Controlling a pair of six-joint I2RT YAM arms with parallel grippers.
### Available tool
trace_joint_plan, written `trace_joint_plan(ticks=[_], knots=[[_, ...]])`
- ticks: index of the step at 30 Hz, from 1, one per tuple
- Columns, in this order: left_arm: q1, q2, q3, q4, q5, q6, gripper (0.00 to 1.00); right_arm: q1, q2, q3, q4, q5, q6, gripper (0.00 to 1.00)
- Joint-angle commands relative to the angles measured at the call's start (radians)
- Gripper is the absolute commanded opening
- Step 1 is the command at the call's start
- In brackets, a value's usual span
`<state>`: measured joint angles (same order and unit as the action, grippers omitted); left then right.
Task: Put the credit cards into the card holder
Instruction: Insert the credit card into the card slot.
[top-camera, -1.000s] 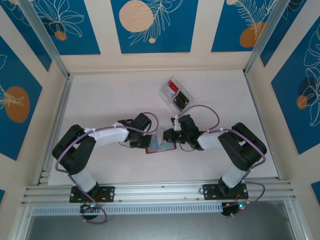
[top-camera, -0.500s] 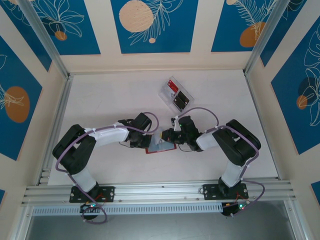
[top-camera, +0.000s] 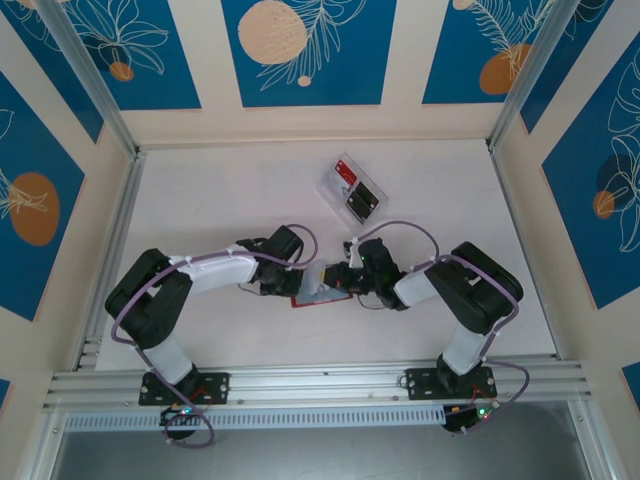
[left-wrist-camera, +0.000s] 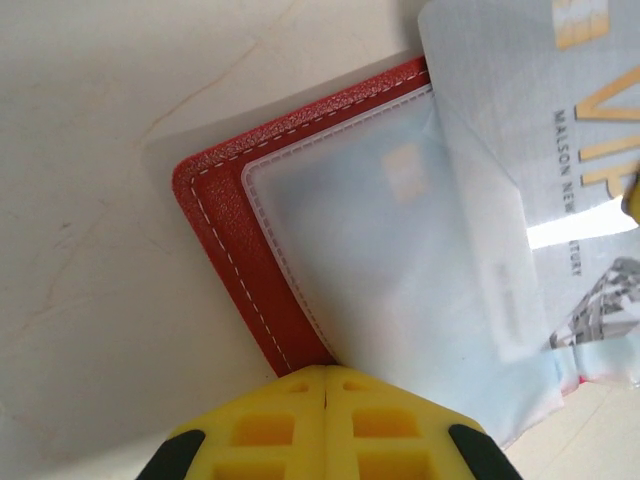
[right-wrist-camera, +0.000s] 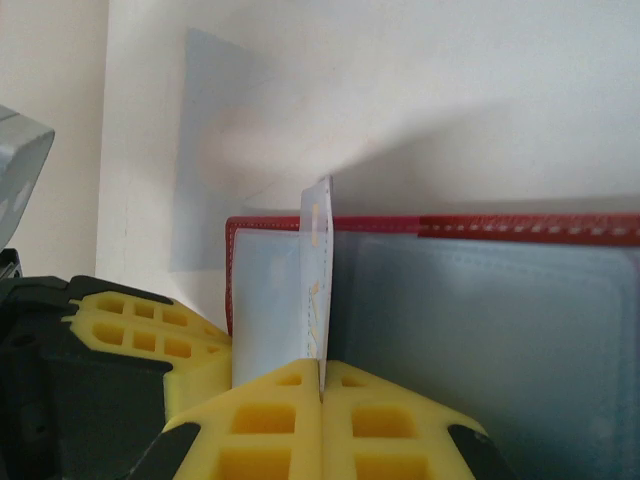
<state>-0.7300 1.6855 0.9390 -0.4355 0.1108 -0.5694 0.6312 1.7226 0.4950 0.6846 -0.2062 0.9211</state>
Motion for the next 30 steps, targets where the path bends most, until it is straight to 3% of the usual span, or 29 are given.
trace_joint_plan(ticks=[1, 12, 30], knots=[[-0.01, 0.028, 0.0, -0.021, -0.003, -0.009, 0.0, 0.027, -0.017, -0.04, -0.155, 0.034, 0.003, 0.0], [-0.011, 0.028, -0.002, -0.019, -0.003, -0.008, 0.0, 0.046, -0.031, -0.075, -0.183, 0.065, 0.041, 0.0], [-0.011, 0.035, 0.007, -0.022, -0.003, -0.001, 0.0, 0.071, 0.078, 0.036, -0.206, 0.012, 0.016, 0.0]])
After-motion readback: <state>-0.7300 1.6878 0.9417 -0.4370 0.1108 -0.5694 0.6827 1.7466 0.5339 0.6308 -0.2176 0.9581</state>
